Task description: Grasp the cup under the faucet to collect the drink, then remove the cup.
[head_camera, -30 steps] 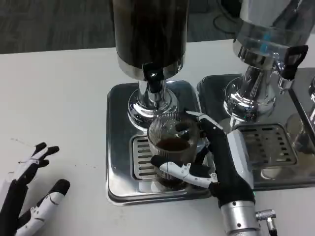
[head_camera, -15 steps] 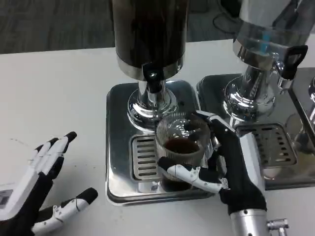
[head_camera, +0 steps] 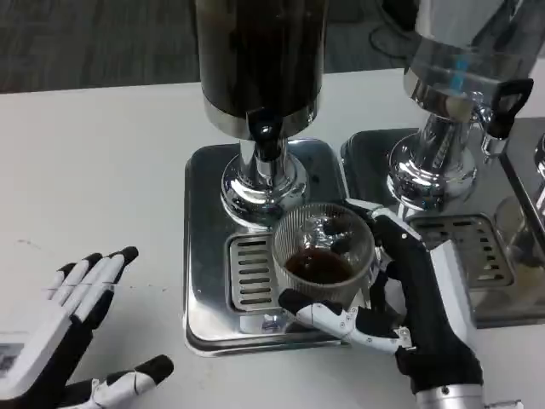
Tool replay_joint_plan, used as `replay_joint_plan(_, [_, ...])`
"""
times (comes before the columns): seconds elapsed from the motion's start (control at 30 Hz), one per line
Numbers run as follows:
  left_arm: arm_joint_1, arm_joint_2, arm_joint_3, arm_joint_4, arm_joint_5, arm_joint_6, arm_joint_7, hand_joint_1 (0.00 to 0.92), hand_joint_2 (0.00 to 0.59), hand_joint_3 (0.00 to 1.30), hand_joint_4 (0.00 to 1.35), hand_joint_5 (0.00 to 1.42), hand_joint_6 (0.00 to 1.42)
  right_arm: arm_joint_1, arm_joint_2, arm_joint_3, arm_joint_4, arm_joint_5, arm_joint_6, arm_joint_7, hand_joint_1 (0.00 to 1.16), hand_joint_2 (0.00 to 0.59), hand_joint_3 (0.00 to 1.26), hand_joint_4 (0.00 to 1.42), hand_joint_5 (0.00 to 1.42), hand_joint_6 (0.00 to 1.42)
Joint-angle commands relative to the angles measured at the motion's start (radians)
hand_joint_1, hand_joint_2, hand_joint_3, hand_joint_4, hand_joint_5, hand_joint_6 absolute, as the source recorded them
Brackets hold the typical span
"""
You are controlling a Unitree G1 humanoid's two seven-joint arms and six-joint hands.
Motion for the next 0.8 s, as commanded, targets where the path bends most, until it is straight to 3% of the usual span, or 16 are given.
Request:
replay_joint_plan(0.03, [0.056, 0.024, 0.028, -0.069, 0.015, 0.027, -0.006, 0.000, 0.096, 0.00, 0.00, 0.00, 0.00, 0.056, -0.006, 0.013, -0.110, 0.025, -0.029, 0.034, 0.96, 0.167, 0.50, 0.61, 0.88, 1.30])
replay_joint_plan(0.33, [0.174, -0.004, 0.055, -0.179, 0.053, 0.067, 0.018, 0.000, 0.087, 0.00, 0.00, 0.00, 0.00, 0.178, -0.026, 0.039, -0.257, -0.001, -0.030, 0.088, 0.96, 0.166, 0.50, 0.62, 0.88, 1.30])
replay_joint_plan(0.57, [0.284, -0.046, 0.085, -0.289, 0.116, 0.105, 0.057, 0.000, 0.082, 0.00, 0.00, 0.00, 0.00, 0.217, -0.054, 0.066, -0.285, 0.008, -0.046, 0.132, 0.96, 0.173, 0.49, 0.62, 0.88, 1.30])
replay_joint_plan(0.8, [0.354, -0.075, 0.099, -0.323, 0.135, 0.115, 0.085, 0.000, 0.083, 0.00, 0.00, 0.00, 0.00, 0.258, -0.071, 0.066, -0.323, 0.014, -0.060, 0.146, 0.96, 0.175, 0.49, 0.62, 0.88, 1.30])
